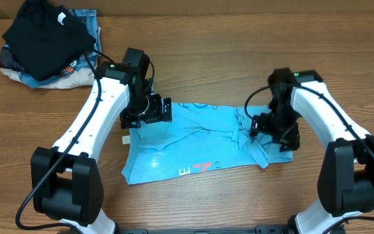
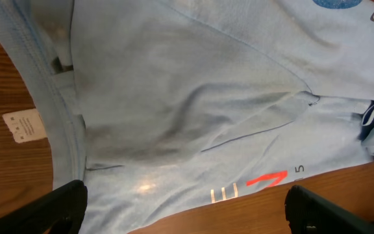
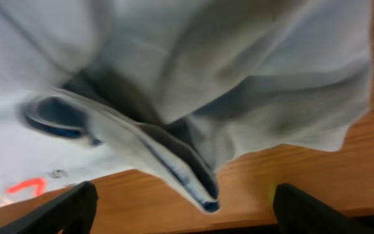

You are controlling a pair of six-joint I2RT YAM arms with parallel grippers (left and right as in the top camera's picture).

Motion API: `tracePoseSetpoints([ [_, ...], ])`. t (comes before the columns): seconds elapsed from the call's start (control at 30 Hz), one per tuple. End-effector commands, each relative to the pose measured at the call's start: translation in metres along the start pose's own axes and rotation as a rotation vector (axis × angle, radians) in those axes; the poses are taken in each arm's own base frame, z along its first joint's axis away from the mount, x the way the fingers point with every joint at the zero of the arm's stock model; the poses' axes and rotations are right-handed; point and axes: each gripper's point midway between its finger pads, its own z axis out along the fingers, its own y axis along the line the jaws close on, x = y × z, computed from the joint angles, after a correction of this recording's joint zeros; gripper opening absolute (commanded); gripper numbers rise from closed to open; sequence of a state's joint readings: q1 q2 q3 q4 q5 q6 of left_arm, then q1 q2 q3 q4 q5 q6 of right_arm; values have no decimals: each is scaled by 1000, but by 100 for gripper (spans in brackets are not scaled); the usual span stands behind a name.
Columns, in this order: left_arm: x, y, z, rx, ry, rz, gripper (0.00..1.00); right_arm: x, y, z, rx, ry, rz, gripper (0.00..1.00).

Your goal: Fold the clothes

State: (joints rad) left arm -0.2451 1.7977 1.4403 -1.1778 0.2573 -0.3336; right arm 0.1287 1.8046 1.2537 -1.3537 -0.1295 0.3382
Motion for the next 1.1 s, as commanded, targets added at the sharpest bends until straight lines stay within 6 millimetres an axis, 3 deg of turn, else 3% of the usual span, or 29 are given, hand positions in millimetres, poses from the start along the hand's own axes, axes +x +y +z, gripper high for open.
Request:
tracePoseSetpoints([
  [0.0, -1, 1, -4, 0, -19, 0, 100, 11, 5, 13, -51, 34, -4, 78],
  [0.2, -1, 0, -4, 1, -19, 0, 100, 21, 20, 21, -131, 74, -64, 66],
  [0.4, -2, 0, -4, 1, -21, 0, 100, 24, 27, 22, -135, 74, -86, 42],
  [0.47, -1, 0, -4, 1, -21, 1, 100, 24, 28, 23, -134, 73, -92, 31],
  [0.57, -1, 0, -4, 1, -21, 1, 100, 26, 33, 23, -147, 76, -104, 4],
  [0.97, -3, 0, -4, 3, -27, 2, 100, 67, 51, 26, -130, 193, -182, 4],
  [1.07, -3, 0, -5, 3, -29, 2, 100, 68, 59, 28, -131, 175, -216, 10],
])
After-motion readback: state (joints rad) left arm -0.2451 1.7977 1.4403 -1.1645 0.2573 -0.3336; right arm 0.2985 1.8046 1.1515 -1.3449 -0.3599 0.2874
